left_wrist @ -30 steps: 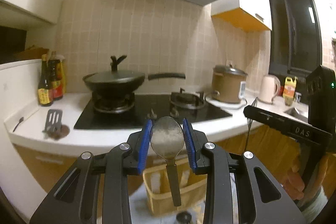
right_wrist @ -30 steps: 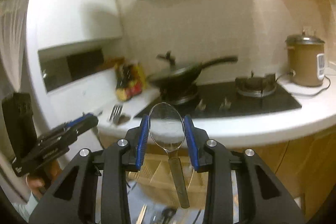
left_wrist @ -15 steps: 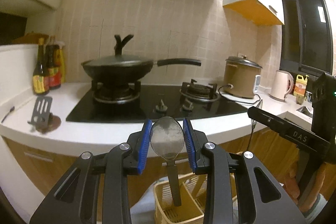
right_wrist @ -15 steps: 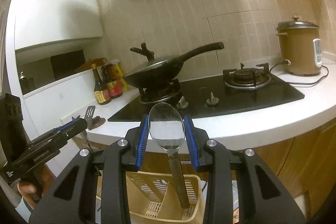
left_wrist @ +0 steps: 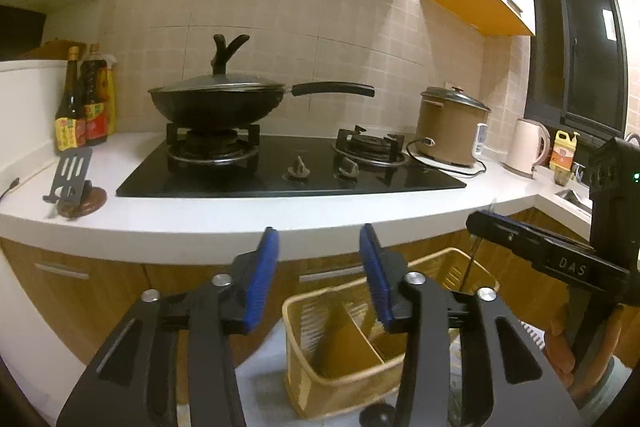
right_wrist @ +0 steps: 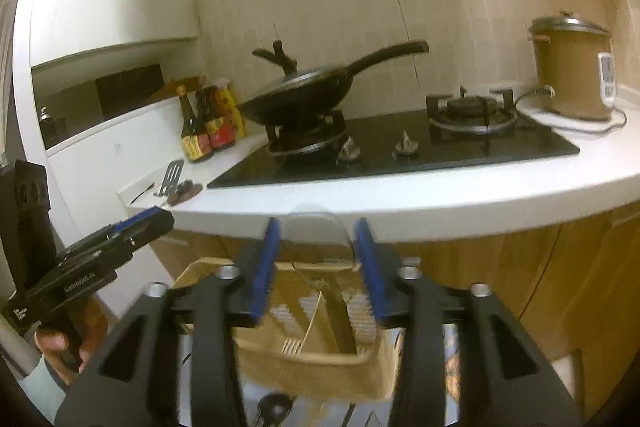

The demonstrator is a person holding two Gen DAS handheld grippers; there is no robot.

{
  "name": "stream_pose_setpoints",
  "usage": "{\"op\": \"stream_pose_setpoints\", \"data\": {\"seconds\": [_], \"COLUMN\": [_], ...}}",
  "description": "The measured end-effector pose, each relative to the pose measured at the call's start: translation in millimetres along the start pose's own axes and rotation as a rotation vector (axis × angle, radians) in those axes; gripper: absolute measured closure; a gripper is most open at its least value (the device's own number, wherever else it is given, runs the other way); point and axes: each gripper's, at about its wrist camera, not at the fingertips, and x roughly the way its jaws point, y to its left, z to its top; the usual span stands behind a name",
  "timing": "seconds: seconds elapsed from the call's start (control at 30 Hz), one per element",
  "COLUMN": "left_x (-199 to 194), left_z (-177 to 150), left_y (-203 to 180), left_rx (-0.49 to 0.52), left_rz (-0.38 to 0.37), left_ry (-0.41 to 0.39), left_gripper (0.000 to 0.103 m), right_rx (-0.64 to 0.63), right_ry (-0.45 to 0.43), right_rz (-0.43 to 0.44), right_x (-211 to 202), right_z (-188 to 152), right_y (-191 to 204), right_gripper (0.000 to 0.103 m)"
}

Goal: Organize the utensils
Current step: 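Open both tools to drop the spoons into the basket, then grasp a wooden chopstick with the left tool while the right tool grasps a clear spoon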

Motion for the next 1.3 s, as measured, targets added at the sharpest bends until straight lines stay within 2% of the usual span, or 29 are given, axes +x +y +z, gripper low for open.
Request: {"op": "stream_pose_setpoints", "data": {"seconds": [0.07, 0.2, 0.3, 0.5, 0.7, 0.87, 1.0, 1.3], "left_x": [-8.5, -26.7, -39.2, -40.5, -27.3, -7.0, 7.7, 37.5], "left_z": [-1.8, -7.9, -15.9, -43.7, -80.4, -107.6, -123.5, -141.5], "left_y": [0.6, 6.1, 10.2, 14.6, 15.7, 22.1, 27.9, 23.9], "left_rx": [-0.003, -0.039, -0.068, -0.123, -0.131, -0.188, -0.244, -0.260], "left_rz": [-0.010, -0.010, -0.037, -0.102, -0.121, -0.165, -0.183, -0.092], "left_ry": [0.018, 0.073, 0.143, 0.390, 0.548, 0.684, 0.751, 0.806], "left_gripper": [0.061, 0.060, 0.060, 0.060, 0.060, 0.060, 0.060, 0.060], "right_rx": [0.000, 0.038, 0.053, 0.128, 0.148, 0.193, 0.224, 0.305], "right_ry": [0.004, 0.073, 0.140, 0.343, 0.512, 0.639, 0.713, 0.788], "right_rz": [-0.016, -0.031, -0.066, -0.073, -0.132, -0.132, -0.146, -0.186], "right_x": [-10.8, -32.5, -45.7, -49.8, -38.2, -24.1, -12.3, 7.0], "right_z": [-2.9, -10.0, -17.0, -39.2, -68.3, -92.4, -107.1, -122.5], "right_y": [0.1, -2.1, -0.2, -1.7, 0.9, -0.5, -2.7, -14.6], "right_gripper": [0.044, 0.044, 0.044, 0.044, 0.044, 0.044, 0.044, 0.044]}}
